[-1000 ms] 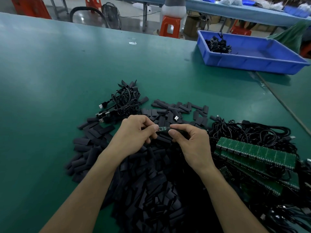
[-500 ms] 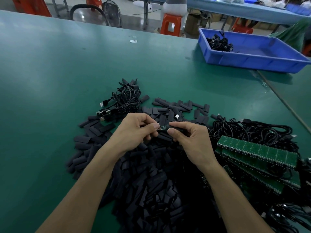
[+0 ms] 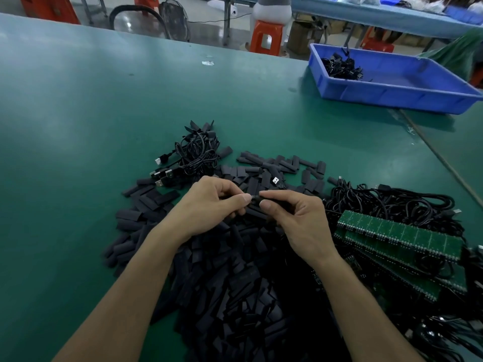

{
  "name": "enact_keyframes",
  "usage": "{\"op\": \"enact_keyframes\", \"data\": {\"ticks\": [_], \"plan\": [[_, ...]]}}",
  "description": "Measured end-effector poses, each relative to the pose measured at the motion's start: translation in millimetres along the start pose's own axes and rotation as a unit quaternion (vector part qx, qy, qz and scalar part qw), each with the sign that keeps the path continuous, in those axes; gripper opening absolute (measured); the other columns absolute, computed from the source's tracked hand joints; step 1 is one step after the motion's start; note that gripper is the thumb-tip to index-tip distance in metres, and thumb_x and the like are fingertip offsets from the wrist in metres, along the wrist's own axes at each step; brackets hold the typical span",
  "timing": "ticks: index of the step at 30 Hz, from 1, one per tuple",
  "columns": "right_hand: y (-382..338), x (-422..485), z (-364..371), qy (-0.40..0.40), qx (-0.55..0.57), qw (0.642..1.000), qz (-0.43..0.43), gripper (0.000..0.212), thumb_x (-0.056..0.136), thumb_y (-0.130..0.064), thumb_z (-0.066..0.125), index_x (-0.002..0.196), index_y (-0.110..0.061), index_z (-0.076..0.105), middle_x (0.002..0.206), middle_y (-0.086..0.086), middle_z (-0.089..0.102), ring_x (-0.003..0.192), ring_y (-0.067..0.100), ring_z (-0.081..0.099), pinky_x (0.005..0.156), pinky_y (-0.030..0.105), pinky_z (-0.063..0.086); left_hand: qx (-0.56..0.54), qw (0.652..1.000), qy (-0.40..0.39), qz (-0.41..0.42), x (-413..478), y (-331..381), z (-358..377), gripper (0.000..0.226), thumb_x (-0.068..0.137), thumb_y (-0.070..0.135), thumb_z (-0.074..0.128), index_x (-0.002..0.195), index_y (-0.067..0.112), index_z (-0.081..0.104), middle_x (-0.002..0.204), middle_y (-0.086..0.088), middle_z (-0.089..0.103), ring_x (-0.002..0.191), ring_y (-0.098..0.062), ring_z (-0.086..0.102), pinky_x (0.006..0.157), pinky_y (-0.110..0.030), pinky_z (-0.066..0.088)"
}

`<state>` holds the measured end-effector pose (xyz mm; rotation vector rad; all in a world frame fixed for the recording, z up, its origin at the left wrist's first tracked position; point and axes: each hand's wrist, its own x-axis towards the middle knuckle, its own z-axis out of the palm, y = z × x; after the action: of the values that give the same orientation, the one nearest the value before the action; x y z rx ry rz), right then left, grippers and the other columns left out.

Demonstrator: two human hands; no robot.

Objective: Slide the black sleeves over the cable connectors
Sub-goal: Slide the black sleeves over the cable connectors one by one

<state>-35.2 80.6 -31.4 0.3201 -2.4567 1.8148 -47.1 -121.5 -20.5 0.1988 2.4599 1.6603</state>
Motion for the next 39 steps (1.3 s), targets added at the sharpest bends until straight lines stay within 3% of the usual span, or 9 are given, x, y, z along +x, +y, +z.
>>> {"op": "enact_keyframes", "data": {"ticks": [4,7,10,17,24,27,30,34,39], "plan": [[-1,-1,0,0.007,0.002,1.000,-0.015,0.014,0.088,-0.020,0.075,0.096,-0.030,0.077,0.078,-0.010,0.075,0.068,0.008,0.069,0.066,0.019,0.052,0.021,0.999,-0.020,0.025,-1,2,-1,0.019,0.096,0.034,0.066,0.085,0.022,0.075,0.076,-0.004,0.074,0.064,-0.024,0.059,0.060,-0.037,0.047],[-1,0,-1,-0.001,0.000,1.000,-0.017,0.016,0.087,-0.019,0.076,0.096,-0.032,0.076,0.074,-0.008,0.074,0.065,0.011,0.068,0.063,0.019,0.051,0.039,0.998,-0.019,0.039,0,0,0,0.022,0.097,0.034,0.064,0.084,0.019,0.074,0.076,-0.013,0.072,0.050,-0.012,0.047,0.048,-0.024,0.038],[-3,1,-2,-0.022,0.005,1.000,-0.015,0.023,0.086,-0.014,0.077,0.099,-0.034,0.074,0.079,-0.012,0.075,0.066,0.007,0.068,0.064,0.015,0.050,0.048,0.997,-0.023,0.053,1,0,1,0.022,0.098,0.031,0.063,0.085,0.019,0.075,0.074,-0.010,0.072,0.044,-0.006,0.041,0.043,-0.018,0.034],[0,1,-2,-0.011,-0.009,1.000,-0.019,0.020,0.087,-0.017,0.076,0.097,-0.035,0.074,0.084,-0.017,0.075,0.069,0.005,0.069,0.066,0.016,0.052,0.057,0.996,-0.032,0.067,0,2,3,0.019,0.099,0.025,0.063,0.085,0.022,0.074,0.072,-0.003,0.072,0.044,-0.003,0.040,0.045,-0.017,0.033],[2,2,1,0.014,0.002,1.000,-0.008,0.030,0.083,-0.016,0.081,0.103,-0.036,0.072,0.088,-0.009,0.077,0.084,0.009,0.072,0.078,0.030,0.058,0.088,0.995,-0.022,0.042,-1,3,6,0.016,0.099,0.026,0.062,0.088,0.031,0.073,0.076,0.016,0.074,0.052,-0.013,0.054,0.053,-0.031,0.045],[4,2,4,0.068,0.016,0.997,0.013,0.039,0.079,-0.019,0.084,0.109,-0.038,0.067,0.082,-0.005,0.076,0.079,0.014,0.073,0.077,0.036,0.060,0.095,0.995,0.000,0.040,-2,4,7,0.017,0.098,0.028,0.064,0.084,0.031,0.073,0.074,0.017,0.073,0.051,0.000,0.055,0.050,-0.020,0.042],[6,2,6,0.138,0.034,0.989,0.029,0.027,0.078,-0.021,0.086,0.098,-0.027,0.071,0.082,-0.002,0.076,0.077,0.015,0.073,0.076,0.040,0.062,0.096,0.994,0.041,0.034,-2,4,8,0.013,0.095,0.031,0.069,0.083,0.030,0.074,0.074,0.014,0.073,0.052,-0.005,0.057,0.049,-0.015,0.043],[8,0,10,0.149,0.041,0.988,0.026,0.020,0.082,-0.019,0.083,0.097,-0.030,0.075,0.085,-0.004,0.077,0.082,0.012,0.074,0.080,0.033,0.061,0.125,0.990,0.061,0.012,-3,3,9,0.014,0.092,0.039,0.071,0.081,0.030,0.073,0.074,0.009,0.069,0.059,0.000,0.058,0.052,-0.012,0.039],[7,0,17,0.148,-0.015,0.989,-0.008,0.033,0.084,-0.021,0.081,0.116,-0.019,0.074,0.086,-0.028,0.073,0.084,-0.003,0.070,0.082,0.015,0.055,0.136,0.989,0.060,0.010,-3,5,12,0.016,0.094,0.039,0.068,0.079,0.035,0.069,0.076,0.007,0.068,0.059,-0.003,0.054,0.058,-0.026,0.037]]}}
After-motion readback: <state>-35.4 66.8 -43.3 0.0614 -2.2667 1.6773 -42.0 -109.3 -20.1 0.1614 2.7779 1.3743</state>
